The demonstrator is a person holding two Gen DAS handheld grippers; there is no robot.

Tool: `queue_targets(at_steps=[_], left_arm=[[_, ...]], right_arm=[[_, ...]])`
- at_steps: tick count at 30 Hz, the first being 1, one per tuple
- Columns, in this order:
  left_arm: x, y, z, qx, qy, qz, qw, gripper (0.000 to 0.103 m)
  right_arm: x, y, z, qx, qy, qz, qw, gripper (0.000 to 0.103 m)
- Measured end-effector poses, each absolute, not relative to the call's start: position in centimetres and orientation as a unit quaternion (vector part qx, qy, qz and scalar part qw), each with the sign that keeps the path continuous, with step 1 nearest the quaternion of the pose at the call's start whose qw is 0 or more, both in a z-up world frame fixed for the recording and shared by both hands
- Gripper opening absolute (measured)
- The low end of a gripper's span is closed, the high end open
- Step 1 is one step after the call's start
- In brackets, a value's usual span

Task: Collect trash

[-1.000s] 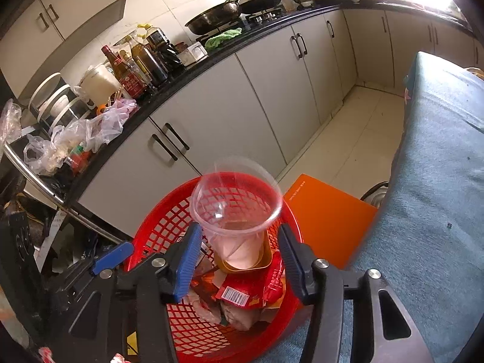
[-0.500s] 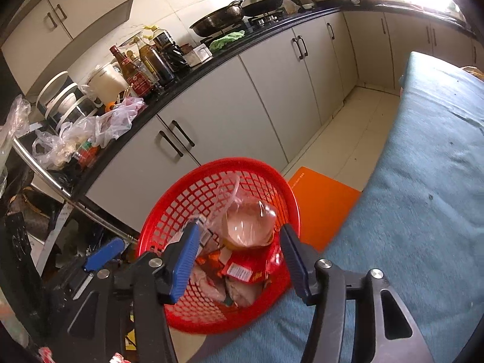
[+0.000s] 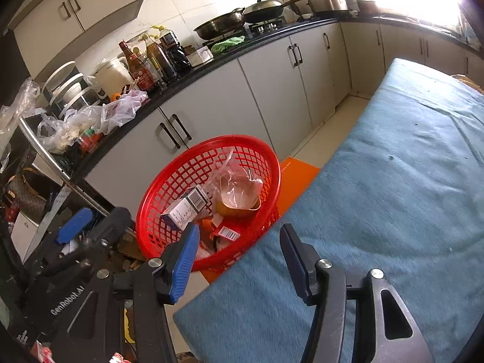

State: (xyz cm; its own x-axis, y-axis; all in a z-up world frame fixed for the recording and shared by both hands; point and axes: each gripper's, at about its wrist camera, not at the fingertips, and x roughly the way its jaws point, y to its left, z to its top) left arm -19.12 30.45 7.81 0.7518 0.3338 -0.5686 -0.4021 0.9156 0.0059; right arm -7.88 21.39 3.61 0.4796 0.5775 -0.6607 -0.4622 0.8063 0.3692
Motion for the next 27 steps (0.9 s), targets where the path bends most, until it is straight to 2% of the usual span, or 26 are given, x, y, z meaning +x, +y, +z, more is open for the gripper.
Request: queue_targets(at_steps=[16, 23, 27], left_arm=[[-24.7, 29.9, 10.3, -0.121, 0.242, 0.251, 0.929, 0.094], [-27.1, 29.3, 10.9, -0.128, 0.219, 0.261, 0.931, 0.101], [-27.6, 28.8, 11.2, -0.117, 0.225, 0.262, 0.931, 0.103]], right_arm=[[-12.8, 18.3, 5.2, 0.074, 0.384, 0.286, 0.875, 0.063], [-15.1, 17.2, 5.5, 0.074, 0.370, 0.272, 0.885, 0.065], [-16.3, 16.8, 5.8, 0.073, 0.360, 0.270, 0.890, 0.070]])
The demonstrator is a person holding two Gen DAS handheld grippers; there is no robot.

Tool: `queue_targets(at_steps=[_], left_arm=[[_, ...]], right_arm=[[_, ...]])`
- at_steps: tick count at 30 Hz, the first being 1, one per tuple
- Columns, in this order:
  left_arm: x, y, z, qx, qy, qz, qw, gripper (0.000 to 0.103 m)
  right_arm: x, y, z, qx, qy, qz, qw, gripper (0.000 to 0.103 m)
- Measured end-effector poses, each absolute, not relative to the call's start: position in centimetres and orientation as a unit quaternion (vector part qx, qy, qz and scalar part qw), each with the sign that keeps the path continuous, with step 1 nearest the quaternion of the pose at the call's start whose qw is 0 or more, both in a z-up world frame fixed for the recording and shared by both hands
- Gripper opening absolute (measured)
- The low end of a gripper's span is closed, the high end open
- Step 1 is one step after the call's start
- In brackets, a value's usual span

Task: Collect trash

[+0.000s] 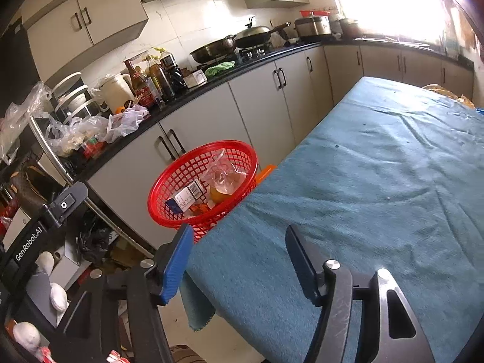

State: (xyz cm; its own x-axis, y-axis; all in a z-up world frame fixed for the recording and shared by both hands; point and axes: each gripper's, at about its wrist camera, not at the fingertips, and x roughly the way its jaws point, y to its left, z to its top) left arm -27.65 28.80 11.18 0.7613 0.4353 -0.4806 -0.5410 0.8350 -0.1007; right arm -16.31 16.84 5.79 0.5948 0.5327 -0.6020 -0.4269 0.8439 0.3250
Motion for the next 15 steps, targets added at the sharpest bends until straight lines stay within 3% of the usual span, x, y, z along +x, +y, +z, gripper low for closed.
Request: queue_targets(at_steps=[15], left_arm=[[-30.0, 27.3, 10.7, -0.104, 0.236, 0.247, 0.934, 0.103]], right_arm=[[-20.0, 15.5, 6.9, 0.042, 0.314, 0.245, 0.916, 0.079]])
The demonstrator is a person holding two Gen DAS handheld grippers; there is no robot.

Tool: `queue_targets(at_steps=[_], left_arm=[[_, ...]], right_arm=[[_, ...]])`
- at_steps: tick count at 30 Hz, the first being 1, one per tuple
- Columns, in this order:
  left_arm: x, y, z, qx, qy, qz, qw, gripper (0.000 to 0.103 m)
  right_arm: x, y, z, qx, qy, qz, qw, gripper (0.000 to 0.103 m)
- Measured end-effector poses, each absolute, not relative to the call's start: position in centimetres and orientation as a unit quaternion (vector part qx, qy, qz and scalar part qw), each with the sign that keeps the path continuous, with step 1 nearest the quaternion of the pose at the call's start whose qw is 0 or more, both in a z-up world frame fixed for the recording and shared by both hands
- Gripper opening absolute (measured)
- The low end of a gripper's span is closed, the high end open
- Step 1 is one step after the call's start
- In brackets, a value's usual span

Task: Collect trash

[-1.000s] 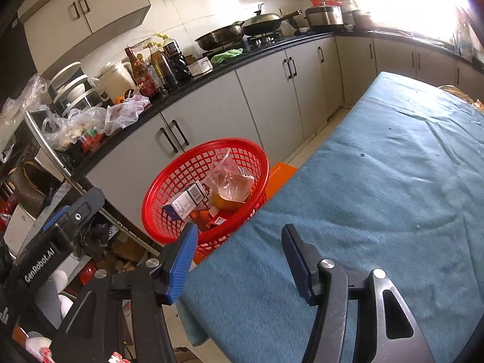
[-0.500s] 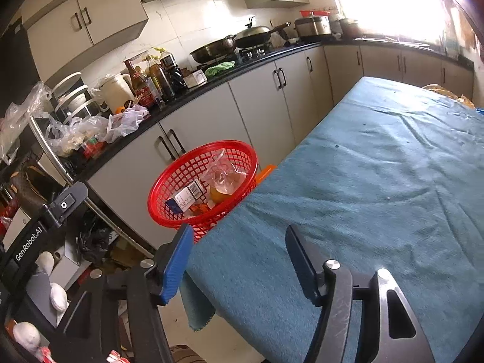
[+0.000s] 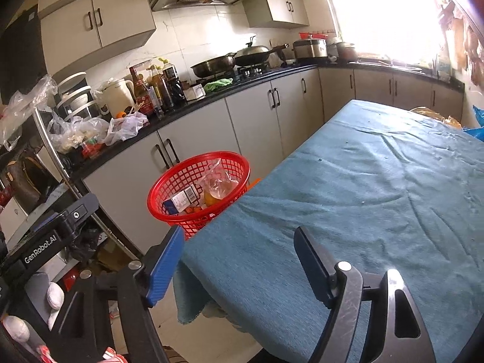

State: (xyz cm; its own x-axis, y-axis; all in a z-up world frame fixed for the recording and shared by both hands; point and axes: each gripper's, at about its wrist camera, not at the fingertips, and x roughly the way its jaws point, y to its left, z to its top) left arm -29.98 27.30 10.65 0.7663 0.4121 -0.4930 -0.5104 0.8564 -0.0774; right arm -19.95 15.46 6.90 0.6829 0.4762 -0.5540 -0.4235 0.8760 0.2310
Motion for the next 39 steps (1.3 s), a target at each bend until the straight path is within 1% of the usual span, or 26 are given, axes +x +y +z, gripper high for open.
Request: queue_targets(at_steps=[4, 9, 13, 15, 20, 24, 32, 39], left_arm=[[-31.3, 26.5, 11.4, -0.077, 0.211, 0.264, 0.938, 0.103], [-32.7, 25.6, 12.6, -0.047, 0.183, 0.271, 0.944, 0.103], [-32.3, 25.9, 12.4, -0.087, 0.217, 0.202, 0.951, 0.103], [-31.9, 26.3, 11.8, -0.101, 0.231, 0.196, 0.948, 0.103], [-31.5, 26.2, 10.8, -0.067, 0.244, 0.259, 0.932, 0.103], [-31.6, 26.2, 10.3, -0.044, 0.251, 0.275, 0.927, 0.103], [-31.0, 27.6, 8.6, -0.054, 0.282, 0.275, 0.918, 0.103], [-30.8, 28.1, 8.0, -0.057, 0.289, 0.268, 0.917, 0.103]], right_arm=[[-20.9, 15.6, 7.1, 0.029, 0.303, 0.242, 0.921, 0.079], [-21.9, 15.8, 7.6, 0.015, 0.287, 0.240, 0.927, 0.082], [-22.4, 15.7, 7.6, 0.013, 0.282, 0.241, 0.928, 0.082], [-22.5, 15.6, 7.7, 0.013, 0.281, 0.240, 0.929, 0.083], [-22.5, 15.6, 7.7, 0.007, 0.276, 0.232, 0.933, 0.083], [-22.4, 16.2, 7.4, 0.004, 0.280, 0.235, 0.931, 0.083], [-22.1, 17.5, 6.6, -0.010, 0.293, 0.240, 0.925, 0.084], [-22.0, 18.3, 6.3, -0.015, 0.298, 0.241, 0.923, 0.084]])
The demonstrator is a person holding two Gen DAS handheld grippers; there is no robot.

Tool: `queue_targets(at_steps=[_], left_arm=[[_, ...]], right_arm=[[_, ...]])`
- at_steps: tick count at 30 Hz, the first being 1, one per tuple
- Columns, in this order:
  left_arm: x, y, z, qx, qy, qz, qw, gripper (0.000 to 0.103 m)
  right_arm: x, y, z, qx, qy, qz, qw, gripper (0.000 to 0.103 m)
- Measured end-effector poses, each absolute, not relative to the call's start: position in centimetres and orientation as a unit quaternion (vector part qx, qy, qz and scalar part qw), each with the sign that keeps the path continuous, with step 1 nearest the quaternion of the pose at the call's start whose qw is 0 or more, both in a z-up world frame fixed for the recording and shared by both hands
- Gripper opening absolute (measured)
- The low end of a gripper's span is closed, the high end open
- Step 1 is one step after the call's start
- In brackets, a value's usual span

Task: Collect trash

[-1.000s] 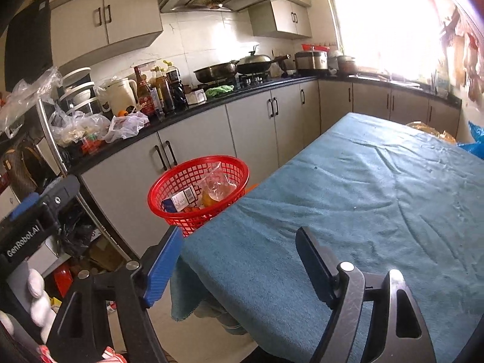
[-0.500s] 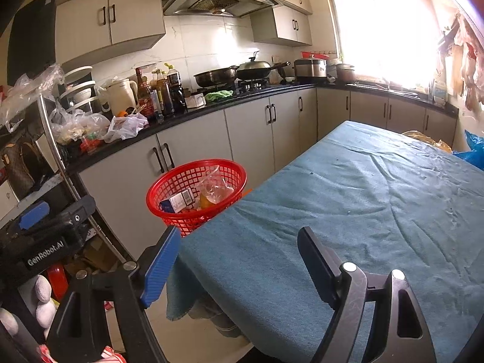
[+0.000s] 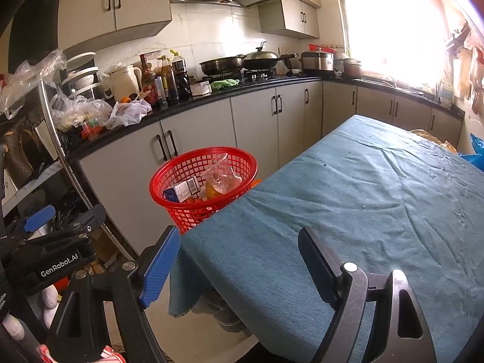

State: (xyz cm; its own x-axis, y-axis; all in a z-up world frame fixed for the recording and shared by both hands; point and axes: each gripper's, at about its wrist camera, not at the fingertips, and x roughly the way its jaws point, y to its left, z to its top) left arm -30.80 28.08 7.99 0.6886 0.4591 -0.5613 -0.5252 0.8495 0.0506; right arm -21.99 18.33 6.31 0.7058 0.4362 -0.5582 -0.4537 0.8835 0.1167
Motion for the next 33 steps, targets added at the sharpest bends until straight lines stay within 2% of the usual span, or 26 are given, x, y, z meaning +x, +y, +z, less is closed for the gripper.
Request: queue_targets(at_steps=[33], left_arm=[[-29.6, 29.1, 5.4, -0.082, 0.333, 0.242, 0.908, 0.103]], right_arm=[[-21.4, 19.3, 4.9, -0.010, 0.325, 0.242, 0.914, 0.086]])
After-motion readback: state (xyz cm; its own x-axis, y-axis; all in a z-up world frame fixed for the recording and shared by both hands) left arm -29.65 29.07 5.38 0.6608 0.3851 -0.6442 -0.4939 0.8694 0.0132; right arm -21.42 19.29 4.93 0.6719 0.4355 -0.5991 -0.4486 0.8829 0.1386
